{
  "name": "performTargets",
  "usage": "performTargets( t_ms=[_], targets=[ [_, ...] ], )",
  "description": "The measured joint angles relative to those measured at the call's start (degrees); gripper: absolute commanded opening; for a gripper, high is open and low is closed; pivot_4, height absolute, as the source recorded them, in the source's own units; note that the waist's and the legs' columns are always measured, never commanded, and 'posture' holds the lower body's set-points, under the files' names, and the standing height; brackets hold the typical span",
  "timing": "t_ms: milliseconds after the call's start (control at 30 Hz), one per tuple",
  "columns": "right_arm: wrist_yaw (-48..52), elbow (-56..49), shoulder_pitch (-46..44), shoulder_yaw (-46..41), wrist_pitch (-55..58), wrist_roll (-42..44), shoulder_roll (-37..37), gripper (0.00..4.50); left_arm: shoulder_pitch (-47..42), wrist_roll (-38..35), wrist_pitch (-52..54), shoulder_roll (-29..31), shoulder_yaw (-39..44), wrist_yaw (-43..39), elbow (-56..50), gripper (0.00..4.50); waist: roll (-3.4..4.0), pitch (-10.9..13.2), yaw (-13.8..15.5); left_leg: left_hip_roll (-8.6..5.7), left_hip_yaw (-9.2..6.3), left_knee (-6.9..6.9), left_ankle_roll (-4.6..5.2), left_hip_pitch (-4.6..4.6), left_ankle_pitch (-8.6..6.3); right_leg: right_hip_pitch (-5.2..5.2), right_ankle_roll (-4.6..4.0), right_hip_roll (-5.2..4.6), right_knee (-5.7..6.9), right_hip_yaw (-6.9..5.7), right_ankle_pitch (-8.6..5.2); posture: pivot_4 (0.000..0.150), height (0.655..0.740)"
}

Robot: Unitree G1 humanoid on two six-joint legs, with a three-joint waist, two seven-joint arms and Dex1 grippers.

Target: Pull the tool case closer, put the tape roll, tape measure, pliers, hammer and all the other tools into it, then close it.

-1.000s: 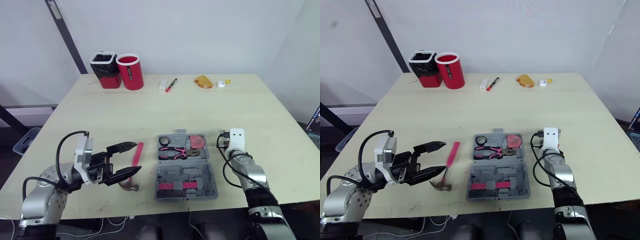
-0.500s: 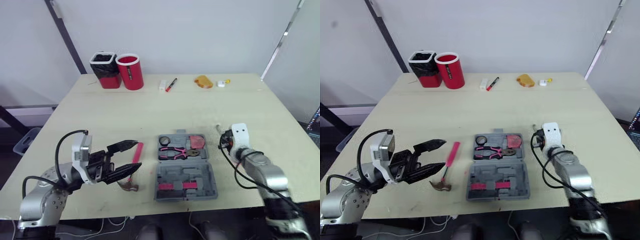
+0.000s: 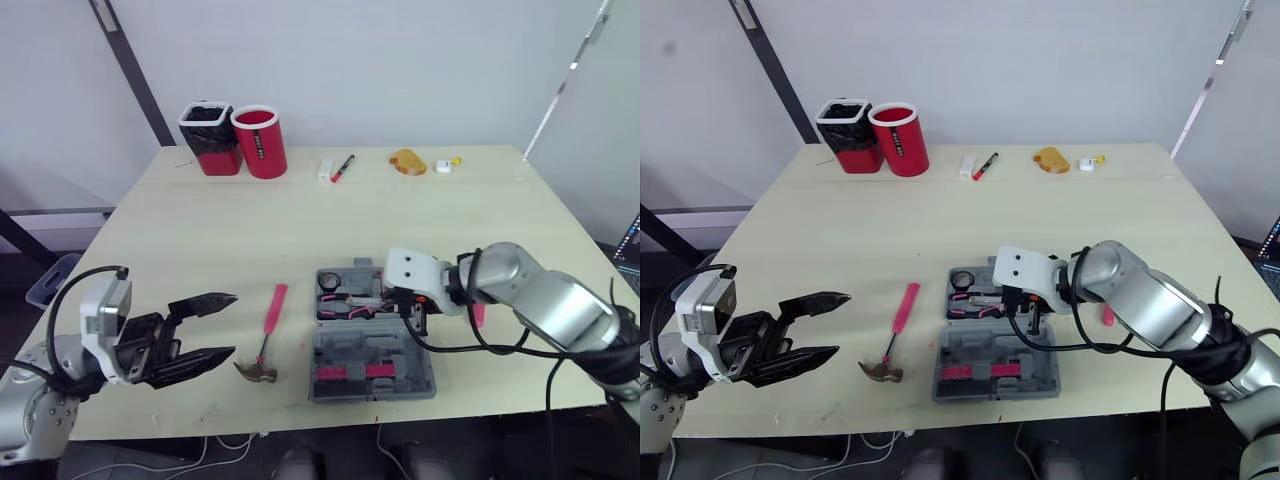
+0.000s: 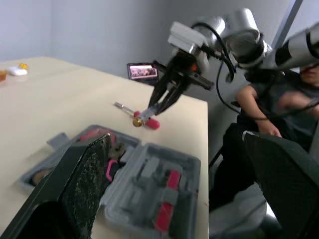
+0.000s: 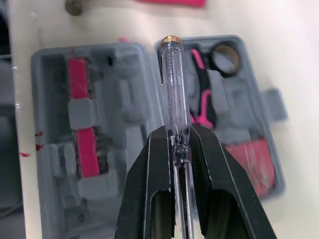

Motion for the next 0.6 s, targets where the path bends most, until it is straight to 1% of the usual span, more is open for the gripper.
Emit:
performTargets(
  t_ms=[33, 100, 167, 267, 400, 600],
  targets=[
    [0.44, 0.73, -1.25, 1.16, 0.82, -0.31, 0.71, 0.05, 0.05, 0.29, -0.28, 0.22, 0.05, -0.14, 0.39, 4.5, -0.02, -0.01, -0.05, -0.01, 0.01, 0.0, 0.0, -0.04, 0.0, -0.03, 0.0, 0.0, 0.0, 0.0, 0.0, 0.15, 0.74],
    [1.38, 3.85, -5.93, 6.75, 3.26, -1.78, 5.42, 0.05, -0.15, 1.49, -1.07, 1.08, -0.05, -0.78, 0.82, 4.5, -0.05, -0.03, -0.18, -0.01, 0.1, -0.01, 0.0, -0.07, 0.0, -0.1, 0.0, 0.02, 0.03, 0.0, 0.0, 0.15, 0.74],
    [1.38, 5.72, -7.45, 10.68, 4.19, -3.25, 7.86, 0.05, -0.42, 1.91, -1.52, 1.1, -0.15, -0.96, 0.86, 4.5, -0.05, -0.03, -0.24, 0.0, 0.22, -0.01, 0.0, -0.07, 0.0, -0.11, -0.01, 0.02, 0.06, -0.01, 0.0, 0.15, 0.74],
    [1.23, 8.24, -7.45, 13.82, 5.13, -4.47, 9.82, 0.05, -0.26, 2.3, -1.95, 1.11, -0.23, -1.0, 0.88, 4.5, -0.07, -0.04, -0.08, 0.0, 0.28, 0.01, 0.0, -0.07, 0.0, -0.1, 0.0, 0.0, 0.08, -0.03, 0.01, 0.15, 0.74],
    [1.09, 9.91, -7.42, 15.97, 5.35, -5.61, 11.57, 0.05, 0.06, 2.5, -2.03, 1.12, -0.36, -1.07, 0.88, 4.5, -0.09, -0.06, -0.25, 0.0, 0.32, 0.02, -0.01, -0.06, 0.0, -0.11, -0.02, 0.0, 0.09, -0.01, 0.03, 0.15, 0.74],
    [-0.2, 15.63, -6.99, 17.53, 4.99, -7.71, 15.23, 0.05, 0.46, 3.51, -2.59, 1.41, -0.53, -1.34, 0.88, 4.5, -0.09, -0.05, -0.3, 0.01, 0.34, 0.02, -0.01, -0.05, 0.01, -0.12, -0.02, 0.02, 0.12, -0.01, 0.03, 0.15, 0.74]
  ],
)
